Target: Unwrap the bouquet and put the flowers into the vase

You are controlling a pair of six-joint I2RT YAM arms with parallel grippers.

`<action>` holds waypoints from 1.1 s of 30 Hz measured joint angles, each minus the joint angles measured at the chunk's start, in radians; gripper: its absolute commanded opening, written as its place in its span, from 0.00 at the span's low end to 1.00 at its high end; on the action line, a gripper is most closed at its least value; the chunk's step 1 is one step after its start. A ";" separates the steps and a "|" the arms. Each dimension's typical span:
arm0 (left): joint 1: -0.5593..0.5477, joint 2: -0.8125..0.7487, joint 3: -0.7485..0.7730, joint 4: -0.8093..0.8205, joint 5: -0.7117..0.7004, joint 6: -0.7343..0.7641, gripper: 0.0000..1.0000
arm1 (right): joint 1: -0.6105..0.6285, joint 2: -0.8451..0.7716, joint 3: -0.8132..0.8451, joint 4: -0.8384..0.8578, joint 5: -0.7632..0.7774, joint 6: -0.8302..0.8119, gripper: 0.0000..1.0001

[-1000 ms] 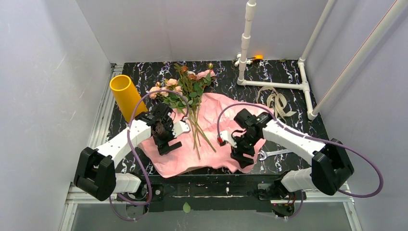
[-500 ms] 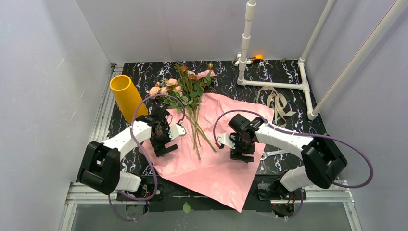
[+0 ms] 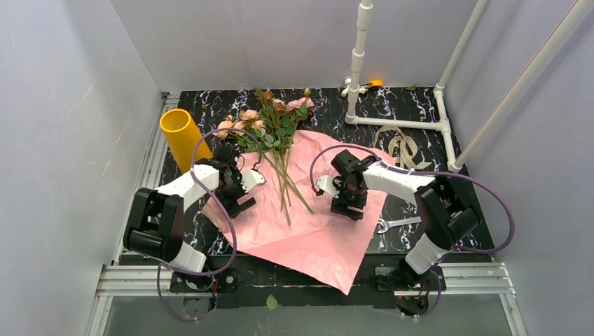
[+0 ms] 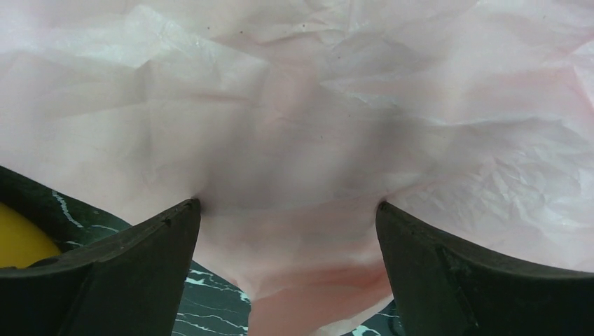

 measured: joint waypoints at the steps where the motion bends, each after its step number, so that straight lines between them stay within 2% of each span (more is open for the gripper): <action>1: 0.005 0.003 0.006 0.002 0.000 0.003 0.95 | -0.003 0.008 0.009 0.000 0.000 0.002 0.79; 7: 0.014 -0.037 0.006 -0.035 0.003 0.053 0.98 | -0.012 0.011 0.025 0.002 -0.013 0.012 0.84; 14: 0.023 -0.176 -0.097 -0.111 -0.018 0.126 0.98 | -0.013 -0.022 0.025 -0.010 -0.026 0.016 0.86; 21: 0.058 -0.177 -0.162 -0.130 -0.041 0.160 0.98 | -0.016 -0.042 0.013 -0.036 -0.014 0.009 0.87; 33: 0.089 -0.172 -0.167 -0.117 -0.034 0.174 0.98 | -0.087 -0.036 -0.037 -0.056 -0.013 -0.032 0.86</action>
